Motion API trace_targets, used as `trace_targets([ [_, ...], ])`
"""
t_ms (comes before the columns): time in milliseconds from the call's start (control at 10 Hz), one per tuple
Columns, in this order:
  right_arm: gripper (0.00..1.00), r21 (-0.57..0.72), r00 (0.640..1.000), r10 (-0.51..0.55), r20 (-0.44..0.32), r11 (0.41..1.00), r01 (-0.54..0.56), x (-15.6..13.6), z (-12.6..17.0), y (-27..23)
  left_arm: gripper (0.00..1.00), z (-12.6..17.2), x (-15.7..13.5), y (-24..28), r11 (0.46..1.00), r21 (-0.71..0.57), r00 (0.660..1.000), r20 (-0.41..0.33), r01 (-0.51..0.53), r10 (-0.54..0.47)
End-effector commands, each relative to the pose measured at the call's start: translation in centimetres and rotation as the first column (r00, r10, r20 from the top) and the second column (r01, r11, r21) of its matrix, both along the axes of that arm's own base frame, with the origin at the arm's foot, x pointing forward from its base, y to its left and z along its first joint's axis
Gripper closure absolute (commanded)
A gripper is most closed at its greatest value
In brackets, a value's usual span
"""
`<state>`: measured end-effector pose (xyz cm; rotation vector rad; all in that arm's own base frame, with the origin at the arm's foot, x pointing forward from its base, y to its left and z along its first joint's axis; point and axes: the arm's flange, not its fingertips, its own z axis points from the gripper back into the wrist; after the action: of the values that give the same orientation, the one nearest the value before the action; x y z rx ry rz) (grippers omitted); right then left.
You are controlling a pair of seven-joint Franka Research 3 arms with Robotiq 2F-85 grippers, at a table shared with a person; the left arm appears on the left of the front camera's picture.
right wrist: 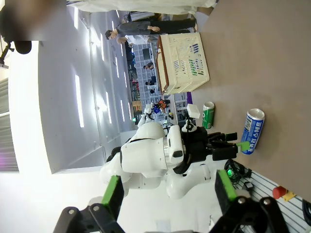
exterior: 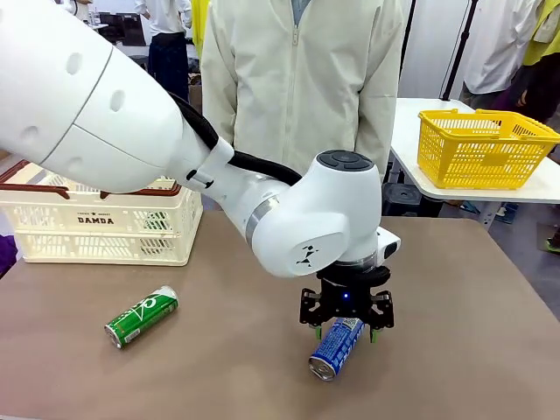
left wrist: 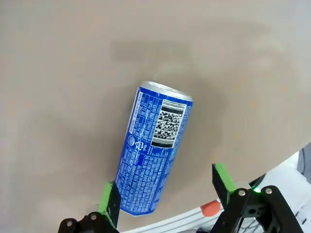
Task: Place the drinks into the Shopping basket.
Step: Pick up one drink and place it into the Shopping basket.
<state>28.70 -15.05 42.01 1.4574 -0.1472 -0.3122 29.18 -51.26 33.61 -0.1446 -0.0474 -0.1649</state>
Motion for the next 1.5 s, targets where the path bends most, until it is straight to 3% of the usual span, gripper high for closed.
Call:
trace_targets([
  [0,0.0,-0.003,1.0,0.01,0.012,1.0,-0.01,-0.3,0.1,-0.1,0.0,0.3,-0.1,-0.2,0.999,0.035,1.0,0.008,-0.019,0.019],
  [100,0.0,-0.003,1.0,0.01,0.012,1.0,-0.01,-0.3,0.1,-0.1,0.0,0.2,-0.3,-0.3,0.998,0.05,0.999,0.001,0.042,-0.042],
  [200,0.0,-0.003,1.0,0.01,0.012,1.0,-0.01,-0.3,0.1,-0.1,0.0,-0.1,-1.2,-0.4,0.952,0.087,0.956,-0.007,0.293,-0.293],
  [300,0.0,-0.003,1.0,0.01,0.012,1.0,-0.01,-0.3,0.1,-0.1,0.0,0.0,-2.2,-0.2,0.88,0.083,0.884,-0.04,0.468,-0.466],
  [400,0.0,-0.003,1.0,0.01,0.012,1.0,-0.01,-0.3,0.1,-0.1,0.0,0.3,-3.1,0.4,0.835,0.098,0.84,-0.034,0.541,-0.541],
  [500,0.0,-0.003,1.0,0.01,0.012,1.0,-0.01,-0.3,0.1,-0.1,0.0,0.8,-3.3,0.9,0.827,0.14,0.836,-0.001,0.544,-0.549],
  [700,0.0,-0.003,1.0,0.01,0.012,1.0,-0.01,-0.3,0.1,-0.1,0.0,0.7,-3.2,1.1,0.792,0.151,0.801,-0.008,0.592,-0.598],
  [800,0.0,-0.003,1.0,0.01,0.012,1.0,-0.01,-0.3,0.1,-0.1,0.0,0.7,-2.7,0.7,0.832,0.122,0.835,0.041,0.541,-0.549],
  [900,0.0,-0.003,1.0,0.01,0.012,1.0,-0.01,-0.3,0.1,-0.1,0.0,0.5,-3.6,0.1,0.798,0.127,0.806,-0.027,0.59,-0.591],
  [1200,0.0,-0.003,1.0,0.01,0.012,1.0,-0.01,-0.3,0.1,-0.1,0.0,0.6,-3.3,0.2,0.802,0.122,0.809,-0.017,0.585,-0.588],
  [1300,0.0,-0.003,1.0,0.01,0.012,1.0,-0.01,-0.3,0.1,-0.1,0.0,0.1,-2.3,0.0,0.793,0.129,0.785,0.117,0.596,-0.609],
  [1400,0.0,-0.003,1.0,0.01,0.012,1.0,-0.01,-0.3,0.1,-0.1,0.0,-0.9,-1.2,0.0,0.797,0.142,0.776,0.18,0.587,-0.604],
])
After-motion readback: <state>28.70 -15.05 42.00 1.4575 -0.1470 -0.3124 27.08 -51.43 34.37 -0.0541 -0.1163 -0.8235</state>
